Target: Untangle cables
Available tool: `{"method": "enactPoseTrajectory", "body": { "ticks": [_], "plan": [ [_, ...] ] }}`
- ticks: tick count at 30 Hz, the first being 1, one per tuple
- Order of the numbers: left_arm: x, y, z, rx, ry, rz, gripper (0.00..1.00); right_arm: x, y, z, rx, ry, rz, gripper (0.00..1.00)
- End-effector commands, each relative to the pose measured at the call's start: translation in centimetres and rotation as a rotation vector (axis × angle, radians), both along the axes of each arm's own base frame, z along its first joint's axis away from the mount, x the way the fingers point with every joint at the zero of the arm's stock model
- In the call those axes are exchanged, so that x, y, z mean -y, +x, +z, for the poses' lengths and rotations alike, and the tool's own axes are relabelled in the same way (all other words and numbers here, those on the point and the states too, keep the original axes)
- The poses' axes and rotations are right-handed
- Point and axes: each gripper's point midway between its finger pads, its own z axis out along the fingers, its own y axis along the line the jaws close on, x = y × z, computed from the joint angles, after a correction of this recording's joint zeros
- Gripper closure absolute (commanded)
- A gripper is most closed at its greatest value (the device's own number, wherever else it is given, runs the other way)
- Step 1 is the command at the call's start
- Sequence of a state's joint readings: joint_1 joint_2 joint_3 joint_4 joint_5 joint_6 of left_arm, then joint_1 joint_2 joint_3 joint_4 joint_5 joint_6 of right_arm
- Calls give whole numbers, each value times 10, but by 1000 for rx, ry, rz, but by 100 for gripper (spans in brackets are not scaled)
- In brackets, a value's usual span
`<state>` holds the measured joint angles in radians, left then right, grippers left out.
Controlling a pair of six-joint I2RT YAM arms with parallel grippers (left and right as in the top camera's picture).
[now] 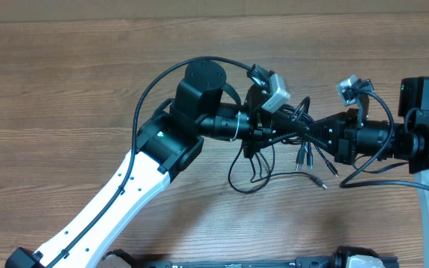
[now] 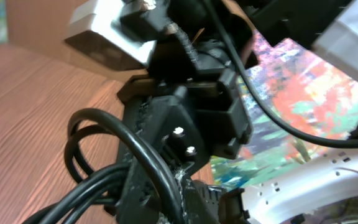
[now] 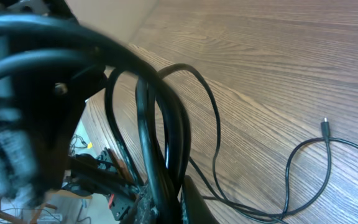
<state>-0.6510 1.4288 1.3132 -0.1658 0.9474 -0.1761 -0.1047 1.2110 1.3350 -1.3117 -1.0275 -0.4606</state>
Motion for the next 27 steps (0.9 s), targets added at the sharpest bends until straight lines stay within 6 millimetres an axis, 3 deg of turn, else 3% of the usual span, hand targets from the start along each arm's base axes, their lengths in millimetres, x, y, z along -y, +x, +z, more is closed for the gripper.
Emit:
{"method": "enactPoseTrajectory", "body": {
  "ticks": [1,5,8,9,14,21,24,27],
  "plan": [
    [-17,30,-3,-154,36,188,94,-1,2,6,40,12,14,96],
    [-36,43,-17,-388,70,263,82,0,13,12,48,29,-20,96],
    [-36,38,-20,-431,81,251,79,0,17,16,56,43,-32,96],
    [-36,35,-19,-434,79,231,73,-2,17,19,66,60,-20,96],
    [-35,34,-19,-461,78,231,63,-3,18,22,79,68,-14,96],
    [-33,18,-14,-495,69,139,62,-1,26,27,126,64,-23,96],
    [-34,13,-15,-517,77,112,43,1,31,28,136,57,-41,96],
    [-37,12,-27,-530,120,137,39,0,31,29,140,57,-40,96]
  ]
}}
